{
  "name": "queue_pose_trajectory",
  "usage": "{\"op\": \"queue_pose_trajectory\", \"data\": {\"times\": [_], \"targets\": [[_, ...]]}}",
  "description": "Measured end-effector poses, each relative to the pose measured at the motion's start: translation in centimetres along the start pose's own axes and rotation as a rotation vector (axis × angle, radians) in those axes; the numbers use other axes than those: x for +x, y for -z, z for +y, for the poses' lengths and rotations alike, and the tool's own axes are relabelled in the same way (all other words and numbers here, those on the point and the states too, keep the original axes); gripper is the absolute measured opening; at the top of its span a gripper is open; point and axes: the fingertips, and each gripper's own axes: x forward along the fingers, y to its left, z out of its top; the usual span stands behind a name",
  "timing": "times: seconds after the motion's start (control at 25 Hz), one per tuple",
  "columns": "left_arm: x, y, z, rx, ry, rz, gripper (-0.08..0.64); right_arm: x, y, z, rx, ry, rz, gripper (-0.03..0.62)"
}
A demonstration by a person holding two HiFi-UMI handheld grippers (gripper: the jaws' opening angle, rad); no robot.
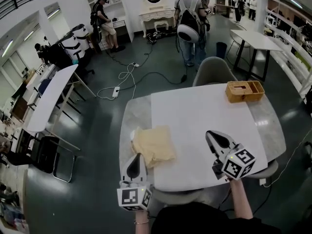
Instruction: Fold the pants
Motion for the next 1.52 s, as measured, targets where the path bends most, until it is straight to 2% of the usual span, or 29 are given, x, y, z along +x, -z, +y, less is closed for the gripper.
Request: {"op": "queue_pose_trajectory", "data": {"times": [0.24, 0.64, 1.52], "targets": [[0.0, -1.1, 0.2, 0.015, 0.014, -0.022, 0.014, -1.4, -0.9, -0.6, -0.041, 0.063, -0.046, 0.014], [-0.6, -0.9, 1.6, 0.002, -0.011, -0.033, 0.014, -2.4, -0.3, -1.4, -0.044, 0.140, -0.058, 0.014], [-0.9, -0.9, 2.2, 0.008, -0.036, -0.033, 0.014, -3.8, -0.2, -2.8, -0.066, 0.186, -0.067, 0.014]]}}
